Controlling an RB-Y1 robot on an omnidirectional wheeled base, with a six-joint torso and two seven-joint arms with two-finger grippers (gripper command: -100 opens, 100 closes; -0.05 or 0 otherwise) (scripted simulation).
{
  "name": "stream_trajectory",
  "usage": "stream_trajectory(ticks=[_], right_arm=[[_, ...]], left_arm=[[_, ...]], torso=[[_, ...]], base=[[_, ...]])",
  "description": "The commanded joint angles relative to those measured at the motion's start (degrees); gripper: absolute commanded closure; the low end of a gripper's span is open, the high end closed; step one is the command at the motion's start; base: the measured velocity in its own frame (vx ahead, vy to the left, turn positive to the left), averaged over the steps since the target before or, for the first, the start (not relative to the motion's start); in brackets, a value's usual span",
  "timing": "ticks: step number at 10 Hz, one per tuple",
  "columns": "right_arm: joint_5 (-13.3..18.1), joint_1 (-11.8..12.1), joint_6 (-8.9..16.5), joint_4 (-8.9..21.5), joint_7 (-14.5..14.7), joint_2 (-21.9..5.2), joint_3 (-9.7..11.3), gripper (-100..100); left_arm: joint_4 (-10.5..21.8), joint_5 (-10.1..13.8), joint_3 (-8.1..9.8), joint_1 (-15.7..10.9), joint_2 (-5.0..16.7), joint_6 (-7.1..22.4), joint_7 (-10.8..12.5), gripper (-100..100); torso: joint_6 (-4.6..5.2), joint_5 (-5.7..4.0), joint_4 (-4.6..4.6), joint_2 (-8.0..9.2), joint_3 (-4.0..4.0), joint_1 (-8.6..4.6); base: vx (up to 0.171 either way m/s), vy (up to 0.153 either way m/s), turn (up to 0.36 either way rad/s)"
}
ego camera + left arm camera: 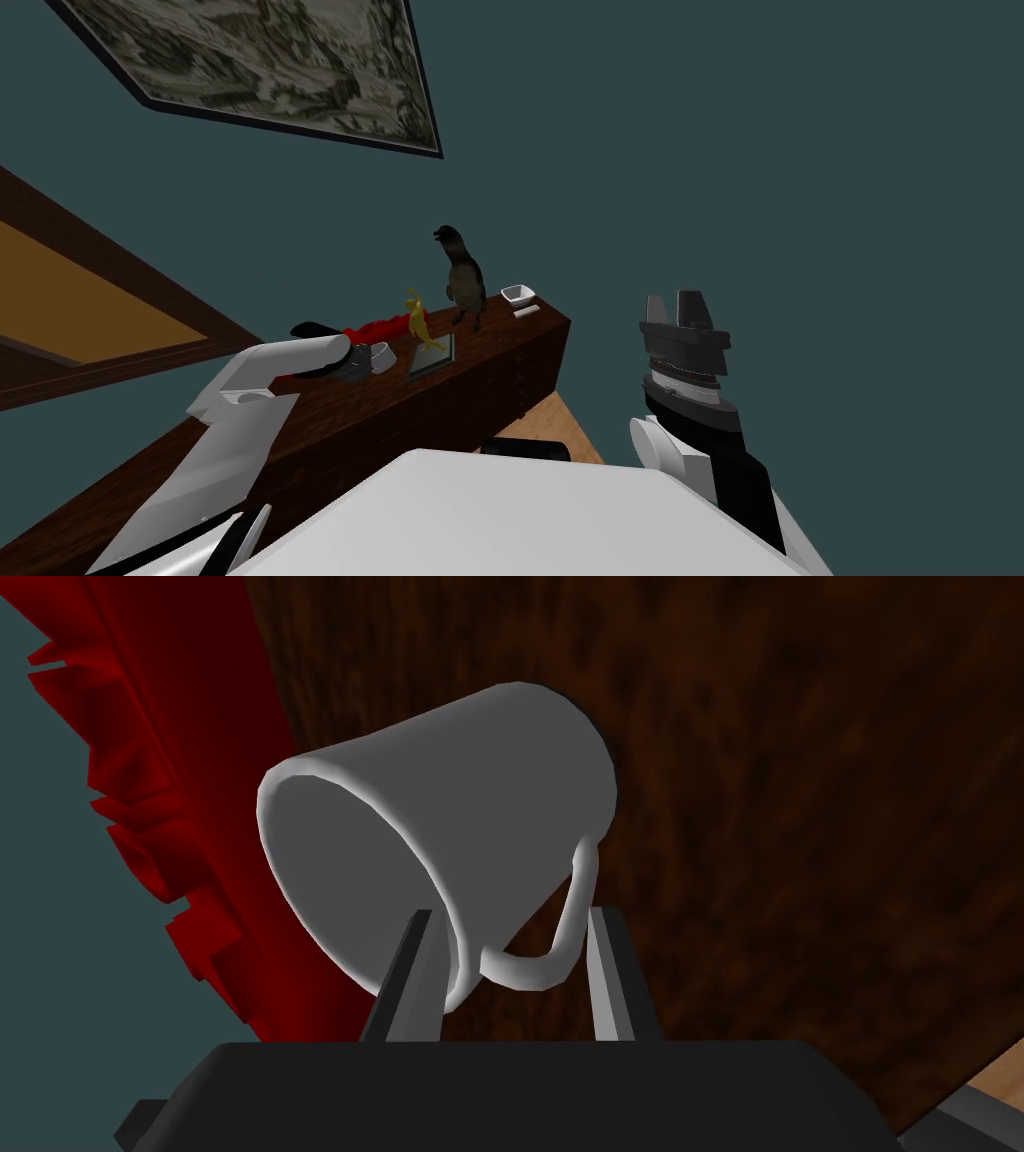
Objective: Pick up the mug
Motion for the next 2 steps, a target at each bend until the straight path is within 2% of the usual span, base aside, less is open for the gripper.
stream_trajectory(ticks=[1,2], right_arm=[[0.0,0.0,0.0,0.0,0.0,0.0,0.0,0],[0.0,0.0,0.0,0.0,0.0,0.0,0.0,0]], left_arm=[[0.0,0.0,0.0,0.0,0.0,0.0,0.0,100],[-0.13,0.03,0.04,0.02,0.02,0.22,0.05,0]], torso=[[0.0,0.0,0.0,0.0,0.0,0.0],[0.01,0.02,-0.01,-0.03,-0.02,0.06]], base=[[-0.008,-0.013,0.004],[0.0,0.0,0.0]])
